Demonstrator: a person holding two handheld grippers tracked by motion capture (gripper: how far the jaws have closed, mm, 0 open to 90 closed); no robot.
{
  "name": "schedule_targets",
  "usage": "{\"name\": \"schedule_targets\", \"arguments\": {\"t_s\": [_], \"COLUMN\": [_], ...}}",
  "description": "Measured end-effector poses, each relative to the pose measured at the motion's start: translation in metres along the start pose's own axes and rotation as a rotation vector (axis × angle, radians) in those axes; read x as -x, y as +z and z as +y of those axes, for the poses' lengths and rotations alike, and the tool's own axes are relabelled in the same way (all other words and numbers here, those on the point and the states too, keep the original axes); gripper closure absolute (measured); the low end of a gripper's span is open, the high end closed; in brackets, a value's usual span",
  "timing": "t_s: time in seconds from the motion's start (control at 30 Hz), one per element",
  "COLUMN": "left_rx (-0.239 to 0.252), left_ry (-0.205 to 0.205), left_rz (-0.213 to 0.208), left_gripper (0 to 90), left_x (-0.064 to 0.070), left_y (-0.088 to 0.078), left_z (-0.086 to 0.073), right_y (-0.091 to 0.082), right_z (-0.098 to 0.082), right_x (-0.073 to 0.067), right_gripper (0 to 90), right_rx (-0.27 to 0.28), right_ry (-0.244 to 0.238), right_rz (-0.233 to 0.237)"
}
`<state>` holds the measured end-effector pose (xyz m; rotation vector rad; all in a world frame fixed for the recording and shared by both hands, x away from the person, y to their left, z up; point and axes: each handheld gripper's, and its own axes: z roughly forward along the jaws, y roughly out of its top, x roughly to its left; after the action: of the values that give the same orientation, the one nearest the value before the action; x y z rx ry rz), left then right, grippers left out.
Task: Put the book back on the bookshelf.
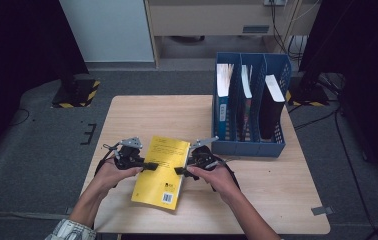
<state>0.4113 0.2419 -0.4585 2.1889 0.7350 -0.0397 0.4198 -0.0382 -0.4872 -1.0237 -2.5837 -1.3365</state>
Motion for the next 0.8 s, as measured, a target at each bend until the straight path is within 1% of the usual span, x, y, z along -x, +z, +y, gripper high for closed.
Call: {"name": "schedule_targets", "arguments": {"t_s": [0.1,0.2,0.33,0.4,0.6,0.7,0.73,0.8], "left_rx": [0.027,0.047,0.055,0.068,0.077,0.077,0.078,0.089], "left_ry": [-0.009,-0.015,0.002,0.001,0.005,0.007,0.006,0.011], "left_rz": [0.001,-0.005,0.003,-0.002,0.003,0.003,0.005,-0.002], "left_gripper": [83.1,83.1,83.1,83.2,83.2,83.3,83.3,83.5], "left_x": [-0.002,-0.004,-0.002,-0.003,-0.004,-0.004,-0.004,-0.003], "left_y": [-0.003,-0.006,-0.012,-0.014,-0.017,-0.017,-0.017,-0.017], "left_z": [0.0,0.001,0.005,0.006,0.006,0.007,0.007,0.009], "right_y": [-0.006,-0.013,-0.019,-0.021,-0.017,-0.012,-0.011,-0.008], "right_z": [0.012,0.021,0.034,0.04,0.05,0.052,0.052,0.054], "right_x": [-0.005,-0.01,-0.017,-0.02,-0.024,-0.025,-0.026,-0.027], "right_gripper": [40.2,43.1,43.9,43.8,43.8,44.3,45.7,45.8], "right_rx": [0.003,0.009,-0.005,-0.017,-0.034,-0.06,-0.068,-0.073], "right_ry": [-0.04,-0.068,-0.117,-0.136,-0.161,-0.171,-0.178,-0.184], "right_rz": [-0.017,-0.025,-0.029,-0.028,-0.031,-0.023,-0.028,-0.033]}}
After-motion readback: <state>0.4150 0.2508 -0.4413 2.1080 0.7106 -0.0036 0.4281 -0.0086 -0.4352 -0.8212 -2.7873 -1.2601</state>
